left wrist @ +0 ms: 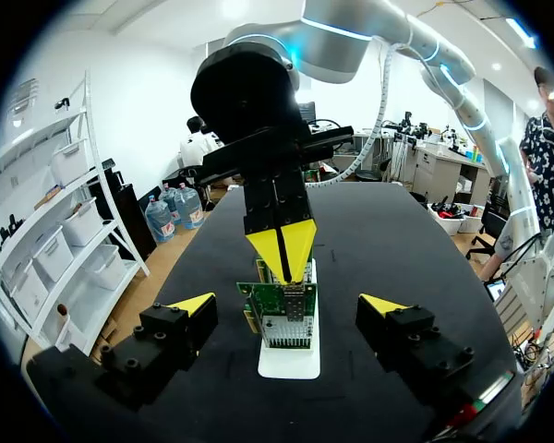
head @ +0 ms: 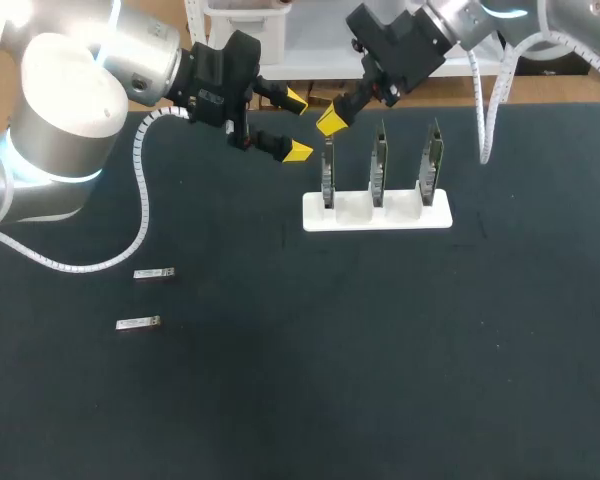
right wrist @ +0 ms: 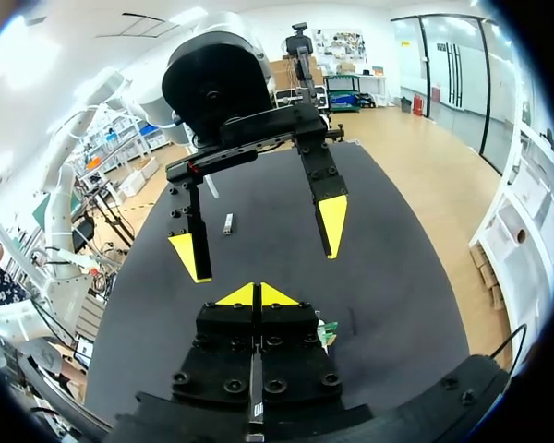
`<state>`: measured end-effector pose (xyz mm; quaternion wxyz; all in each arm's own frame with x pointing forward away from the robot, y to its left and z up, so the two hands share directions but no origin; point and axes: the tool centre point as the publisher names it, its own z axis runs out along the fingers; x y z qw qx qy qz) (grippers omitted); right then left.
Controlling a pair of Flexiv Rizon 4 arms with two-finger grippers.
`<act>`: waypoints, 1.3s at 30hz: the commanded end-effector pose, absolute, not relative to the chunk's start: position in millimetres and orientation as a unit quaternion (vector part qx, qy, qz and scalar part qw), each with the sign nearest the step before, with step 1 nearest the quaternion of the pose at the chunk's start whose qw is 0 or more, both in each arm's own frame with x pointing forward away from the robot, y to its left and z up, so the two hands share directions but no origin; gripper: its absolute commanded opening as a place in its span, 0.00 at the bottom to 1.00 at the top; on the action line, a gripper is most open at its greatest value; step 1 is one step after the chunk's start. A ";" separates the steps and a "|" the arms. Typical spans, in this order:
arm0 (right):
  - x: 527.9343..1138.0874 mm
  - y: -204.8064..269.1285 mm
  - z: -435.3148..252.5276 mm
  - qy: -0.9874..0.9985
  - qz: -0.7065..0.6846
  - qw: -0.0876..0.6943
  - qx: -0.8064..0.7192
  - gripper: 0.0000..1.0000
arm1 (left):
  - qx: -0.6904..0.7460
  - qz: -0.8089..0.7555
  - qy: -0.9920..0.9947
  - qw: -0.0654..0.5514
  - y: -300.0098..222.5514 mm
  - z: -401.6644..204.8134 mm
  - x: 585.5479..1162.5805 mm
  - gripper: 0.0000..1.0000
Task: Pick up the optical module with the left hand, and insert it into the network port with the right hand.
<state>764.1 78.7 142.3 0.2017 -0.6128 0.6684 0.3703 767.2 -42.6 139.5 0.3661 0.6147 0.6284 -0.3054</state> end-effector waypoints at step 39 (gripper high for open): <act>758.8 77.4 127.9 0.675 0.379 0.194 -0.602 0.00 | 0.616 -0.305 0.628 0.365 -42.8 139.4 768.4 1.00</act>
